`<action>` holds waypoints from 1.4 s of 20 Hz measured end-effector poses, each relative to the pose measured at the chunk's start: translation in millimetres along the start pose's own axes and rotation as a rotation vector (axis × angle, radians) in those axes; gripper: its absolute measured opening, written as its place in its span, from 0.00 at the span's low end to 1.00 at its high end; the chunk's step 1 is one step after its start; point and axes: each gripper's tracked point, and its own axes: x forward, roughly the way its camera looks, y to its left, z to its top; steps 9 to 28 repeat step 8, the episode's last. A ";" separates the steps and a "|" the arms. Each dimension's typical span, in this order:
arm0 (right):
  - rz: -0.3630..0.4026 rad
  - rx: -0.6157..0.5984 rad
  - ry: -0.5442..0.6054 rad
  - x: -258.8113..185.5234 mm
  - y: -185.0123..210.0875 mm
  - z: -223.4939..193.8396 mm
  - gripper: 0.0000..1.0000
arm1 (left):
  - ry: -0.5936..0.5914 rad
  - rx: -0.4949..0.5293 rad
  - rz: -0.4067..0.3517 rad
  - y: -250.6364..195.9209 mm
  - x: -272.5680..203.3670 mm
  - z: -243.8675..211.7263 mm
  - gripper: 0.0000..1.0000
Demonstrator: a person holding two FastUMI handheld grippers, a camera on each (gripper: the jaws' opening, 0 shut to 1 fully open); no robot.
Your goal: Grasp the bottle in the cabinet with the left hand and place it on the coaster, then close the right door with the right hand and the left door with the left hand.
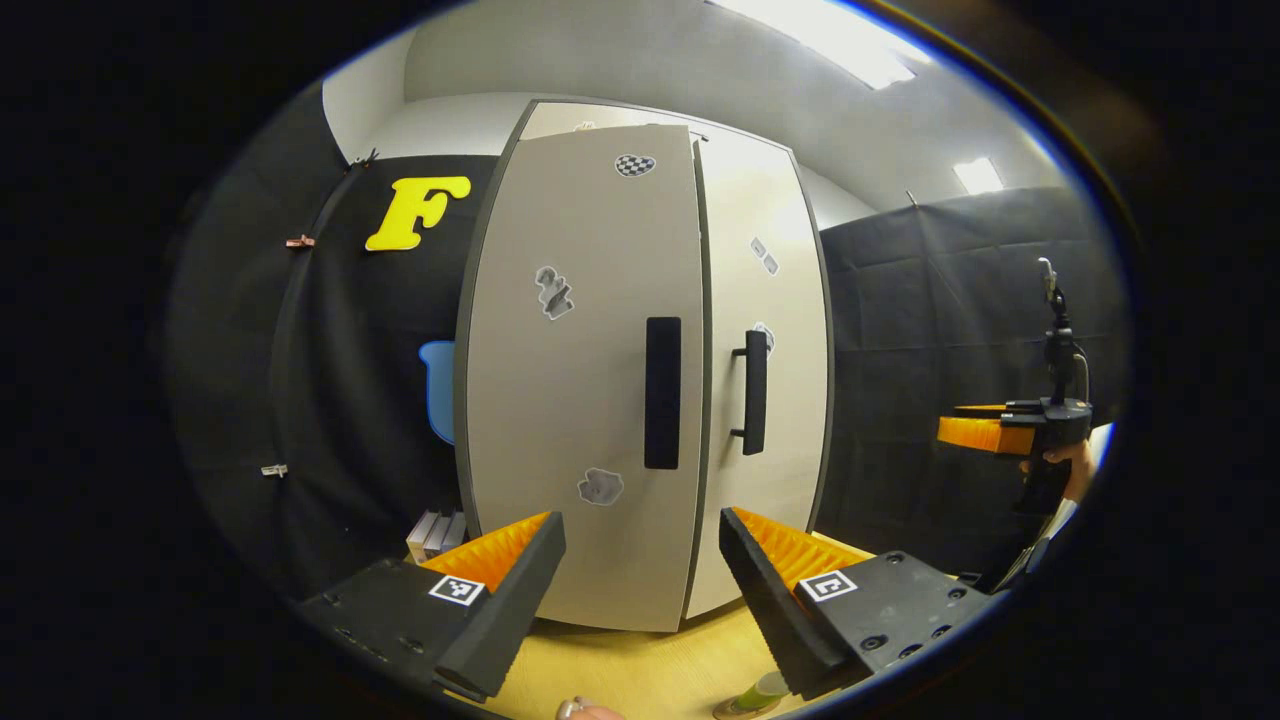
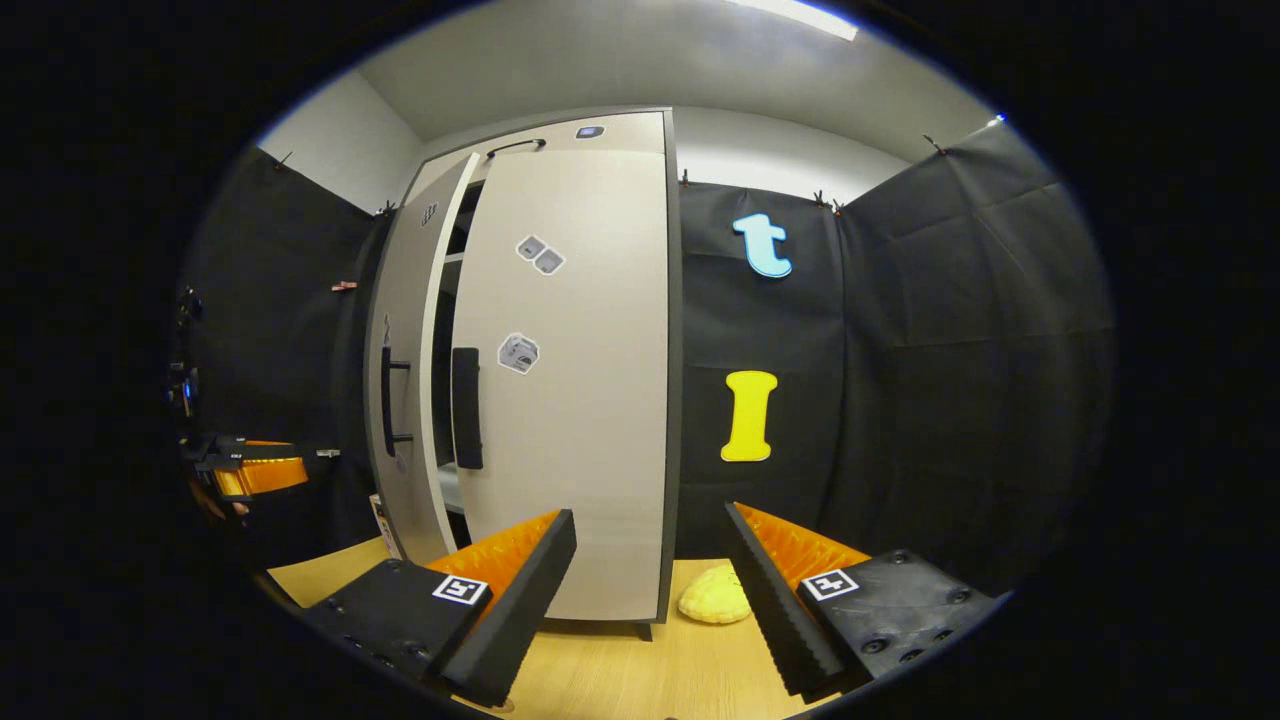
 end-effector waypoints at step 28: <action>-0.008 0.022 -0.019 -5.6 -0.5 8.7 0.98 | -0.001 -0.031 -0.016 -0.4 4.6 0.3 0.98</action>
